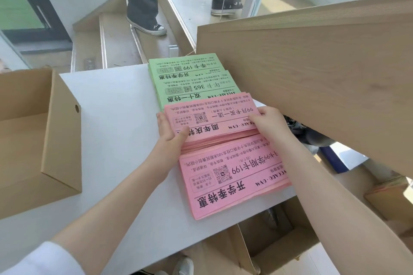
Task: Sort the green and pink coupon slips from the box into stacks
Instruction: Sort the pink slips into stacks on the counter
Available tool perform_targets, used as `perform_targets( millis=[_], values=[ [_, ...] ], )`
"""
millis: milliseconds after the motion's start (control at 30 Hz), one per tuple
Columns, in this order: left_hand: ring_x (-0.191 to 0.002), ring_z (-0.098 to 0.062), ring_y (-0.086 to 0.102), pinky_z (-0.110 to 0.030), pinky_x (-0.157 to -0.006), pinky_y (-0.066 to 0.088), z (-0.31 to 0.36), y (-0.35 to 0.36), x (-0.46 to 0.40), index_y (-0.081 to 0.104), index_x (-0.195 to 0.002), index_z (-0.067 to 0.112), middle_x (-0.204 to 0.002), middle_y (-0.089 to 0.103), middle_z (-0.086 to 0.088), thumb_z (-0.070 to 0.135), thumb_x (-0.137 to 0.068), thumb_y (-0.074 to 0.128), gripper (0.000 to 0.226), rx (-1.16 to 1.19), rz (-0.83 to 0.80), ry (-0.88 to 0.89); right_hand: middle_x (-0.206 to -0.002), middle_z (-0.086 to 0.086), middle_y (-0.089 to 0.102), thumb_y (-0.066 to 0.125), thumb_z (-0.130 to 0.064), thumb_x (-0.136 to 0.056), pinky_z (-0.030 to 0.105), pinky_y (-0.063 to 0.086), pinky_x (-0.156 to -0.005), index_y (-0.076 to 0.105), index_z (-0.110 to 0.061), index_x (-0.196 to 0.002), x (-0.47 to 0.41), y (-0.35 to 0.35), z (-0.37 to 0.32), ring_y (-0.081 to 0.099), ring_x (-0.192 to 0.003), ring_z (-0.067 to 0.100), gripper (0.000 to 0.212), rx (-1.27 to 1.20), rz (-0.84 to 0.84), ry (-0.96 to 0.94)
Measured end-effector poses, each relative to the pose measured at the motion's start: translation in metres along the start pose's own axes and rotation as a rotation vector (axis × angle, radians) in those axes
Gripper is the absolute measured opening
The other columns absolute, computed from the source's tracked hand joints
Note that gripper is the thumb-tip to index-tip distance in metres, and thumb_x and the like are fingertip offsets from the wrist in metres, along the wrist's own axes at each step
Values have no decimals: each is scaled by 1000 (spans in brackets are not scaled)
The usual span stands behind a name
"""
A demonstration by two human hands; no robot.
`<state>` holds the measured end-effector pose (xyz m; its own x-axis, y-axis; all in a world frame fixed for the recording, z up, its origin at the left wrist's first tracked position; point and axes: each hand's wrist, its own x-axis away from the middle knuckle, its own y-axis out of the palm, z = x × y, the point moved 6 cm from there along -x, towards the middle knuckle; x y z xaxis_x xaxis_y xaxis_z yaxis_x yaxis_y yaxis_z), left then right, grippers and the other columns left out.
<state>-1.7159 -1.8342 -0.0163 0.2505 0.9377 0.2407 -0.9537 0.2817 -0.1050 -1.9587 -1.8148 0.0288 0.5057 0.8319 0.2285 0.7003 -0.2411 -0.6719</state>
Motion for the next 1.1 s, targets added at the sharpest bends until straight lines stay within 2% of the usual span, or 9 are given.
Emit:
perform_targets(
  millis=[300,500,600,700,767,833,933,1000,1100],
  values=[
    [-142,-4,-2,-39,-118,6,-4,-1,-2,-14,-146,28,-155,-11,14,36,-96,40,74,-3,-3,-15,-111,6,64,43,-26,-95,33,41,-75,57,-11,-113,1,0,-5,58,-97,25,28,179,-2,-64],
    [-140,1,-11,-36,-118,1,6,-11,34,-15,-145,28,-154,-16,16,41,-95,41,77,-4,89,-17,-135,6,48,43,-36,-95,34,36,-87,32,-13,-138,35,-12,-3,48,-115,21,50,247,21,-186],
    [-139,4,0,-31,-116,8,-11,-2,64,-9,-147,31,-153,-6,20,36,-92,49,79,101,5,-79,-138,4,46,44,-38,-94,36,36,-95,36,-17,-139,59,-22,24,45,-123,21,50,274,41,-147],
    [-135,-1,27,-32,-112,24,-26,16,80,16,-141,41,-152,20,16,36,-86,60,71,150,-110,-114,-131,4,53,45,-40,-94,37,41,-92,37,-17,-138,70,-19,52,52,-117,23,50,218,-10,3],
    [-137,-8,29,-41,-114,25,-32,21,80,21,-133,51,-151,27,13,53,-74,59,70,86,-103,-103,-123,3,58,45,-39,-94,34,42,-86,43,-18,-133,73,-16,55,55,-110,22,44,193,-6,-5],
    [-134,-12,35,-42,-113,27,-34,23,76,23,-132,49,-147,32,11,45,-82,54,60,84,-59,-118,-119,1,60,45,-39,-94,33,41,-82,46,-18,-129,73,-15,53,56,-106,21,41,181,28,-21],
    [-133,-14,36,-41,-114,25,-31,28,74,6,-144,41,-150,28,11,26,-96,44,63,91,-19,-131,-115,2,62,43,-41,-95,32,40,-79,49,-18,-126,75,-15,53,56,-105,22,39,200,70,-43],
    [-136,-14,30,-41,-115,21,-31,30,74,-5,-146,36,-152,21,11,25,-97,42,69,86,-3,-138,-112,4,63,40,-41,-96,30,39,-76,49,-18,-123,78,-13,53,58,-101,23,37,241,73,-68],
    [-137,-13,28,-40,-115,20,-32,29,74,-6,-147,34,-153,19,11,27,-96,43,71,111,5,-146,-114,8,63,37,-41,-97,33,42,-77,48,-15,-122,79,-11,54,58,-102,25,39,307,61,-74]
  ],
)
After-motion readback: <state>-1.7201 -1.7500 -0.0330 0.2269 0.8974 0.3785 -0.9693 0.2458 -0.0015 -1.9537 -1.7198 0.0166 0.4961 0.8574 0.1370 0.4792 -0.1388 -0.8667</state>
